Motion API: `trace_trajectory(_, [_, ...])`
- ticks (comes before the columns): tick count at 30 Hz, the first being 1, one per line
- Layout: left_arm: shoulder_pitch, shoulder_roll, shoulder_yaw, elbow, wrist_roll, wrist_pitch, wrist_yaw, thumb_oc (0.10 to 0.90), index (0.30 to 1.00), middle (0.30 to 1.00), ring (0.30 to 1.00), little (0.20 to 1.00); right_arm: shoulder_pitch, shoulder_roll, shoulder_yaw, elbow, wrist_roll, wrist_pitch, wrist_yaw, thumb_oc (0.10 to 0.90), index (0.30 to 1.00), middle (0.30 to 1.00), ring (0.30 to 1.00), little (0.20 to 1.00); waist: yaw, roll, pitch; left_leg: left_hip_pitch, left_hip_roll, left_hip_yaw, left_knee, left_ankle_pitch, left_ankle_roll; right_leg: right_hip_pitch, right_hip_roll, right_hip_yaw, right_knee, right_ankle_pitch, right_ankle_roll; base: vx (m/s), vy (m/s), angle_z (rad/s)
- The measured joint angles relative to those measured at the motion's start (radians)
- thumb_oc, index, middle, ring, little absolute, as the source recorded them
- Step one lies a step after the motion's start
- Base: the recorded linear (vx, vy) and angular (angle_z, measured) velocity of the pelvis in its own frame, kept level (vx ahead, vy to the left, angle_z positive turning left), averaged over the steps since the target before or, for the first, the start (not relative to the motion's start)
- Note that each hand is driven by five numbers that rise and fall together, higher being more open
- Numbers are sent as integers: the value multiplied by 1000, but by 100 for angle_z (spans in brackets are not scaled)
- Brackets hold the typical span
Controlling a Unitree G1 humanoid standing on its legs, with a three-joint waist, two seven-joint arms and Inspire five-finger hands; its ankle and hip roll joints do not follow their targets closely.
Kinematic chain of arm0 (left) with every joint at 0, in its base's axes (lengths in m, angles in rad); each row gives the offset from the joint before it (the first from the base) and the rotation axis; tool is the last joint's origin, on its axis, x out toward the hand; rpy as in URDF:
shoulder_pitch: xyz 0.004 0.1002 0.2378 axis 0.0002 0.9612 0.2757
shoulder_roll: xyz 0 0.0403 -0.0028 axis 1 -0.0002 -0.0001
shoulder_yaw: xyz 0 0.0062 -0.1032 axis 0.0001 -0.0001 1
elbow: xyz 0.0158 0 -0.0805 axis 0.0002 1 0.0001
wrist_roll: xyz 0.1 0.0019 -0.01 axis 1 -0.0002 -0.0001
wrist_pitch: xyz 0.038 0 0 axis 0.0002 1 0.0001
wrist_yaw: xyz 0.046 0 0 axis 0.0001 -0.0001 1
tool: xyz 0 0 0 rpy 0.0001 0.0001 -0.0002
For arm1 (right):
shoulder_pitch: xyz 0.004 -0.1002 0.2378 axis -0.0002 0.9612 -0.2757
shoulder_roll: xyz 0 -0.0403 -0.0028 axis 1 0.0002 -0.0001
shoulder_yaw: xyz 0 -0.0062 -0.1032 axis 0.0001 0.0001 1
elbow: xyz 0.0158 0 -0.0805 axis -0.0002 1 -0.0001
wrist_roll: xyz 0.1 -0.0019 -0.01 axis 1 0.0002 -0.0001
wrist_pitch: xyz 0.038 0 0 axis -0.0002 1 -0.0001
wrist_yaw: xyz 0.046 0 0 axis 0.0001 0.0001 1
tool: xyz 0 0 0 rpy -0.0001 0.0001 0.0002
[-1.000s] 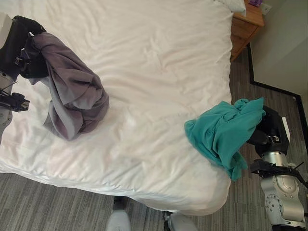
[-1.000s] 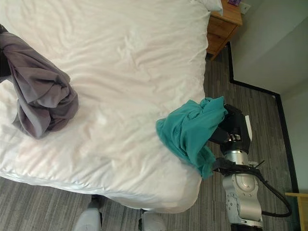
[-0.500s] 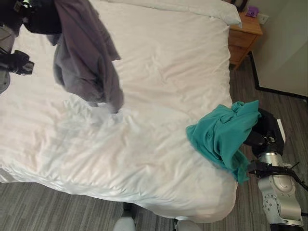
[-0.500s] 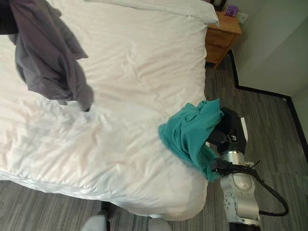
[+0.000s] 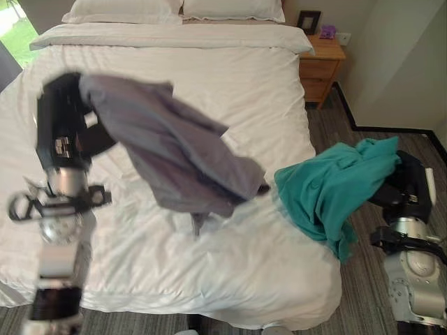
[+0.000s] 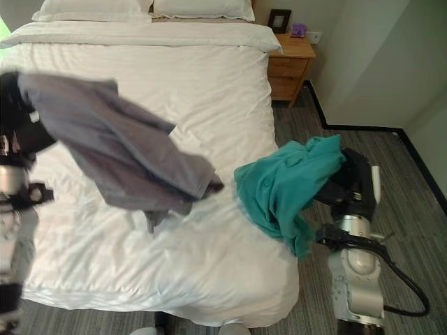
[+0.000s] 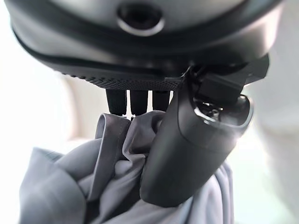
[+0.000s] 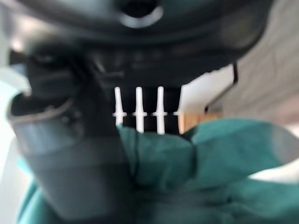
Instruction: Pick up bed clothes into laundry basket.
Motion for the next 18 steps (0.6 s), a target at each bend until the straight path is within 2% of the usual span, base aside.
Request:
trace_trajectory(1, [8, 27, -1, 12, -8, 32, -9, 400, 300, 300, 300, 300, -2, 0, 1, 7, 0, 0, 0, 400, 300, 300, 300, 300, 9, -19, 10, -44, 8, 2, 99, -50, -2, -8, 10, 17, 16, -2, -3, -168, 186, -38])
trace_trajectory(2, [1, 50, -7, 26, -8, 39, -19, 400, 300, 300, 300, 300, -9, 1, 2, 9, 1, 0, -1, 400, 300, 300, 300, 300, 1, -32, 18, -66, 13, -5, 158, -76, -4, -24, 20, 33, 29, 1, -4, -217, 304, -58])
trace_trajectory(3, [-24, 72, -31, 41, -18, 40, -16, 400, 300, 300, 300, 300, -25, -1, 5, 12, 3, -3, -3, 400, 300, 300, 300, 300, 13, -41, 27, -108, 3, -88, 251, -132, -3, -46, 20, 75, 53, -2, -5, -41, 223, -70])
trace_trajectory(4, [-55, 93, -60, 50, -31, 41, -13, 400, 300, 300, 300, 300, -37, -3, 7, 11, 4, -5, -3, 400, 300, 300, 300, 300, 20, -38, 33, -125, -15, -173, 300, -177, 12, -56, 26, 101, 57, 6, 0, -171, 382, -73])
trace_trajectory(5, [-100, 114, -100, 53, -33, 41, -22, 400, 300, 300, 300, 300, -42, 14, 6, -8, 4, -6, 3, 400, 300, 300, 300, 300, -23, -44, 48, -123, -35, -163, 315, -201, 14, -72, 18, 115, 68, 14, 20, -90, 267, -71])
trace_trajectory(6, [-122, 117, -119, 42, -34, 39, -22, 400, 300, 300, 300, 300, -41, 31, 6, -34, 4, -7, 8, 400, 300, 300, 300, 300, -31, -46, 53, -132, -55, -121, 347, -217, 41, -101, 2, 147, 87, 29, 40, -258, 511, -95])
trace_trajectory(7, [-144, 123, -125, 23, -34, 38, -17, 400, 300, 300, 300, 300, -50, 55, 9, -65, 5, -13, 7, 400, 300, 300, 300, 300, -15, -41, 57, -151, -51, -97, 346, -223, 65, -136, -19, 186, 106, 43, 60, -194, 404, -133])
trace_trajectory(8, [-236, 135, -160, 26, -34, 33, -19, 400, 300, 300, 300, 300, -45, 83, 8, -90, 6, -29, 1, 400, 300, 300, 300, 300, -34, -38, 93, -198, -77, -33, 425, -251, 132, -199, -24, 162, 162, 74, 68, -236, 380, -143])
trace_trajectory(9, [-284, 146, -186, 32, -34, 28, -21, 400, 300, 300, 300, 300, -33, 103, 11, -95, 6, -32, 4, 400, 300, 300, 300, 300, -37, -16, 112, -190, -56, 7, 415, -247, 109, -251, -11, 124, 223, 85, 71, -289, 445, -105])
trace_trajectory(10, [-315, 151, -209, 33, -33, 29, -35, 400, 300, 300, 300, 300, -8, 112, 18, -95, 7, -31, 2, 400, 300, 300, 300, 300, -61, -17, 118, -198, -68, 34, 422, -248, 148, -284, -11, 86, 269, 90, 58, -200, 295, -84])
trace_trajectory(11, [-342, 164, -224, 22, -32, 27, -48, 400, 300, 300, 300, 300, 34, 118, 44, -94, 0, -24, -2, 400, 300, 300, 300, 300, -80, -18, 136, -202, -91, 87, 463, -246, 173, -323, -12, -12, 323, 130, 2, -268, 473, -108])
trace_trajectory(12, [-339, 173, -215, -2, -33, 26, -39, 400, 300, 300, 300, 300, 36, 128, 72, -95, -2, -18, -8, 400, 300, 300, 300, 300, -68, -10, 155, -223, -107, 121, 550, -247, 211, -352, -4, -114, 327, 199, -27, -230, 467, -204])
trace_trajectory(13, [-355, 155, -207, -2, -30, 19, -44, 400, 300, 300, 300, 300, 58, 130, 95, -99, -18, -8, 12, 400, 300, 300, 300, 300, -47, 41, 167, -182, -54, 194, 488, -306, 257, -419, -6, -246, 502, 120, -12, -291, 593, -188])
trace_trajectory(14, [-353, 156, -193, -16, -27, 23, -47, 400, 300, 300, 300, 300, 66, 137, 104, -94, -26, 2, 6, 400, 300, 300, 300, 300, -67, 23, 167, -172, -51, 279, 470, -300, 270, -441, -64, -345, 680, 48, -32, -262, 531, -231])
trace_trajectory(15, [-298, 159, -157, -61, -12, 19, -56, 400, 300, 300, 300, 300, 50, 123, 99, -67, -41, 14, -2, 400, 300, 300, 300, 300, -33, 28, 162, -147, -38, 383, 425, -292, 270, -460, -139, -497, 980, -47, -76, -167, 338, -198])
trace_trajectory(16, [-272, 156, -141, -86, -3, 16, -57, 400, 300, 300, 300, 300, 47, 116, 85, -63, -43, 13, -9, 400, 300, 300, 300, 300, 2, 41, 150, -138, -31, 423, 393, -267, 259, -430, -138, -537, 1046, -81, -65, -164, 261, -228])
trace_trajectory(17, [-267, 163, -127, -100, 7, 15, -59, 400, 300, 300, 300, 300, 39, 109, 80, -61, -45, 13, -20, 400, 300, 300, 300, 300, 20, 43, 147, -144, -24, 453, 372, -253, 274, -370, -133, -549, 1056, -118, -24, -193, 212, -159])
trace_trajectory(18, [-266, 178, -99, -106, 8, 9, -63, 400, 300, 300, 300, 300, 19, 108, 84, -56, -47, 12, -33, 400, 300, 300, 300, 300, 27, 14, 136, -148, -33, 503, 346, -247, 285, -276, -144, -571, 1074, -171, 65, -129, 105, -142])
